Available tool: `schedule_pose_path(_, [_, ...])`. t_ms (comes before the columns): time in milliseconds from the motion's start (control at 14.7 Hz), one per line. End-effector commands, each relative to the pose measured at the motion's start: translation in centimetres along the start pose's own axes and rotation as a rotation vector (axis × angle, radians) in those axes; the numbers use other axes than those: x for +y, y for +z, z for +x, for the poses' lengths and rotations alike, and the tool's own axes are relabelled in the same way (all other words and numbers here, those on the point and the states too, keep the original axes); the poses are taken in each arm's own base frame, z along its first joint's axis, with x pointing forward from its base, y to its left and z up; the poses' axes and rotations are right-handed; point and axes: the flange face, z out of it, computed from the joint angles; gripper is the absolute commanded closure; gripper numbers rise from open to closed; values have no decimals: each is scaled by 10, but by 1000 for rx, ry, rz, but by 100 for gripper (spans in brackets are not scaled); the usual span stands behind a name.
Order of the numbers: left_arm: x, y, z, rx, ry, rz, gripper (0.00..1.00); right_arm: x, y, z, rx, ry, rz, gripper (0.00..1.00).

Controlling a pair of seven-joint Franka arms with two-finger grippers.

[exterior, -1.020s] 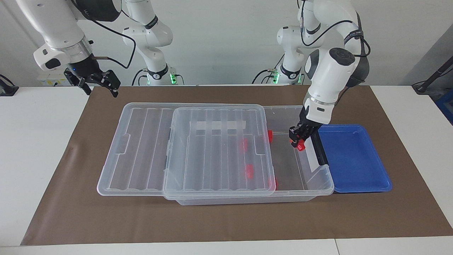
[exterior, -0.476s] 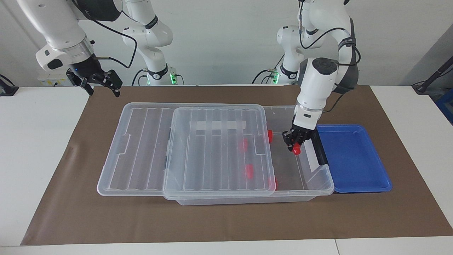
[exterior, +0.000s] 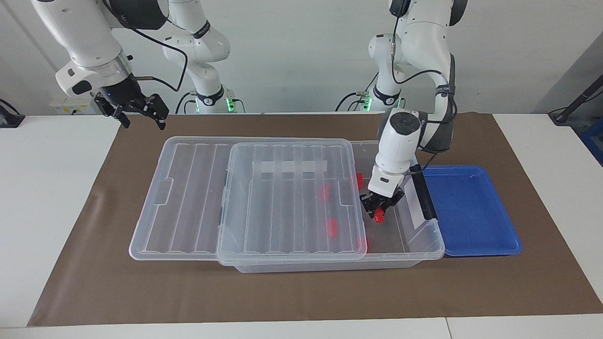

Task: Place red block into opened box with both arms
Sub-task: 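Carry the red block over the opened box with the left gripper, then lower the red block into the box and open the left gripper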

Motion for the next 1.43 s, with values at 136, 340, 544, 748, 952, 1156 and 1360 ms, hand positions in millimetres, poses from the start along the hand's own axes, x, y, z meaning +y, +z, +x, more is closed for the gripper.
schedule_pose_path(136, [-3,14,-18,21,-31,-6,100,0,0,-5,15,17,6,0])
schedule_pose_path(340, [-3,14,-19,20,-30,-5,60,0,0,-5,15,17,6,0])
schedule_pose_path(544, [-3,14,-18,21,-31,-6,0,0,0,-5,14,17,6,0])
schedule_pose_path(748, [-3,13,-18,17,-36,-2,0,0,0,-5,15,17,6,0])
schedule_pose_path(952, [-3,3,-18,0,-137,19,0,0,0,-5,17,17,6,0])
schedule_pose_path(1156, [5,-34,-24,4,-209,31,0,1,0,-5,15,18,6,0])
schedule_pose_path(1360, [4,-61,-21,28,-417,21,0,0,0,-5,17,20,6,0])
